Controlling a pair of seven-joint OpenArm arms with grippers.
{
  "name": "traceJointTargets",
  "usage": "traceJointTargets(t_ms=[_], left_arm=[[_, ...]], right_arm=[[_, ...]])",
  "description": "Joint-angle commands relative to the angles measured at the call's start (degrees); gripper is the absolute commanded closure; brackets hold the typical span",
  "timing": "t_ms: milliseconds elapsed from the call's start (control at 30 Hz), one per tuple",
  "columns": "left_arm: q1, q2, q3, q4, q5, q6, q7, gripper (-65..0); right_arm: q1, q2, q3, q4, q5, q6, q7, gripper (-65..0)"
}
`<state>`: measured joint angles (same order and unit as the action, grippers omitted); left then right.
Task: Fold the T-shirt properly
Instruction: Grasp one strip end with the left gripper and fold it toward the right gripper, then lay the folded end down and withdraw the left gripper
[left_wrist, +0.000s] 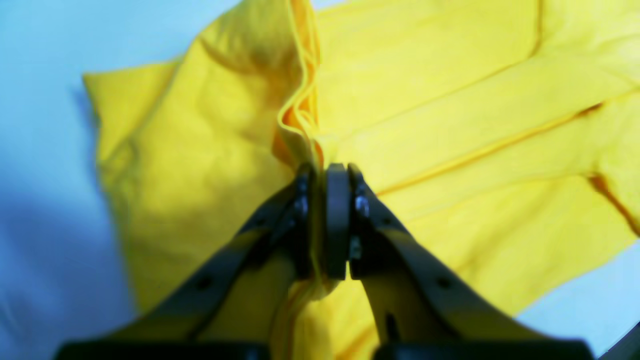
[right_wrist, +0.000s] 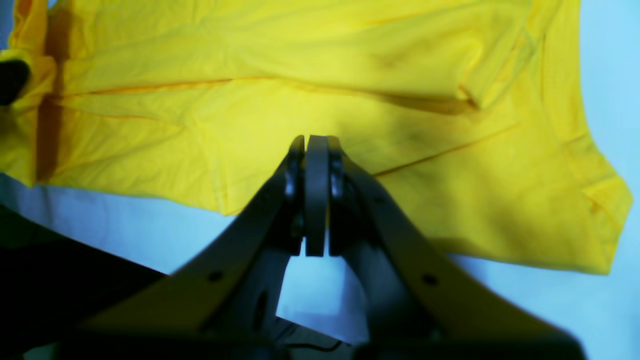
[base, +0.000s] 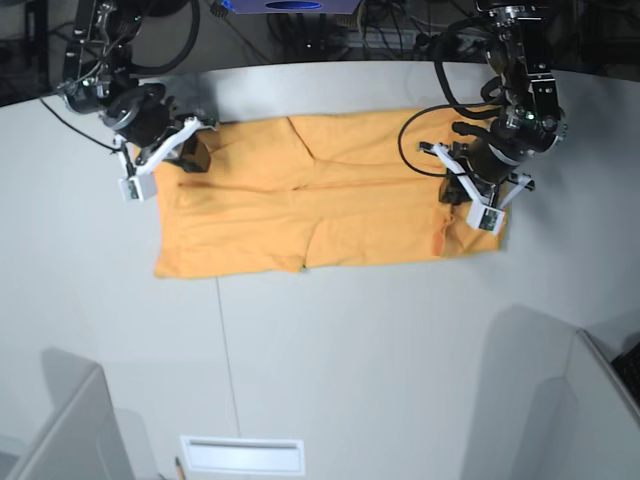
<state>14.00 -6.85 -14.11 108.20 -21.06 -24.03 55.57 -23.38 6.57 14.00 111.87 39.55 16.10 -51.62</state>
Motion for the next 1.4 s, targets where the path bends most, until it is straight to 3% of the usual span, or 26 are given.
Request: traceJointTargets(t_ms=[0, 367, 700, 1367], left_arm=[[-0.68, -0.22, 1.41, 1.12, -0.79, 0.08, -1.29, 0.0], [-3.76, 4.52, 10.28, 0.59, -0.87, 6.14, -1.2, 0.0], [-6.31, 4.79, 15.03, -2.05, -1.23, 10.36, -1.37, 0.0], [-7.45, 5.31, 15.12, -5.13, -1.31, 10.45, -1.2, 0.0]], right_arm=[[0.21, 0.51, 0.2, 0.78, 0.76, 0.47, 1.2, 0.0], [1.44, 0.51, 0.2, 0.78, 0.76, 0.47, 1.02, 0.0], [1.44, 0.51, 0.2, 0.78, 0.76, 0.47, 1.02, 0.0], [1.62, 0.6, 0.2, 0.78, 0.76, 0.47, 1.02, 0.0]])
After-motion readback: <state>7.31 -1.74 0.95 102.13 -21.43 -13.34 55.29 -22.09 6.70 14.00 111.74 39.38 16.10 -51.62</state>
